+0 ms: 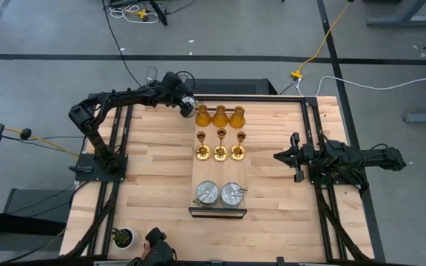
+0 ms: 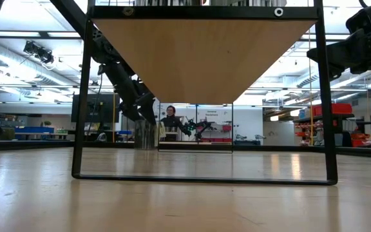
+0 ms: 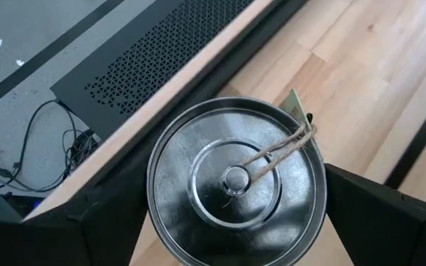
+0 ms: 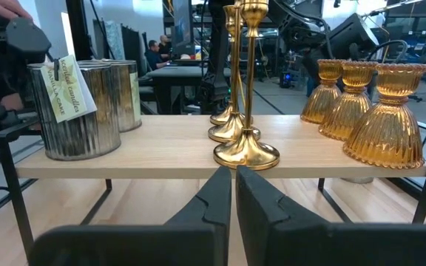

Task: Pick & Place candle stick holders
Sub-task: Put the scented candle on the shelf

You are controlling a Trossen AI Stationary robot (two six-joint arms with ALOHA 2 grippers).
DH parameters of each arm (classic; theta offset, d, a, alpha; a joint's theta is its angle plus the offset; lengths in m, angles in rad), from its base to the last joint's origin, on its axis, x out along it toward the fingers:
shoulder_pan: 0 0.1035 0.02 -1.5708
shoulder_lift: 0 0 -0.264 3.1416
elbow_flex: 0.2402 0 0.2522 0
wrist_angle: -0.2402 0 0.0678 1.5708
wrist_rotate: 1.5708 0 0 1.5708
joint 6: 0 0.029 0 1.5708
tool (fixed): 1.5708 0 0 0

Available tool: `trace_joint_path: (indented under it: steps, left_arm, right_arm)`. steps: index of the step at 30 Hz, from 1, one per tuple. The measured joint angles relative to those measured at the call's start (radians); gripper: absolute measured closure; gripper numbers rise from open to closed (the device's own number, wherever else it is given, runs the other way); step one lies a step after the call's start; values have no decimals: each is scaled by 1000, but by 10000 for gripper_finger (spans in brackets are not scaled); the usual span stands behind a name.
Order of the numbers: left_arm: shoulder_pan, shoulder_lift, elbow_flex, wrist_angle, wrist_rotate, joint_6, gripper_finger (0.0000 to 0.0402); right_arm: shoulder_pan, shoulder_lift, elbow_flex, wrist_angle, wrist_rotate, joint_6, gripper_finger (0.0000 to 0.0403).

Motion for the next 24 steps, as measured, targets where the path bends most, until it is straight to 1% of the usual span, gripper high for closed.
trace_joint_path:
  steps: [8, 17, 24]
  left_arm:
    - [-1, -74, -3, -97, -51, -2, 27]
    - [-2, -160, -3, -154, -57, -49, 28]
    - [-5, -266, -2, -222, -102, -50, 28]
  right_arm:
    - [0, 0, 0, 0, 0, 0, 376]
    - [0, 0, 0, 0, 0, 0, 376]
    - [0, 0, 0, 0, 0, 0, 376]
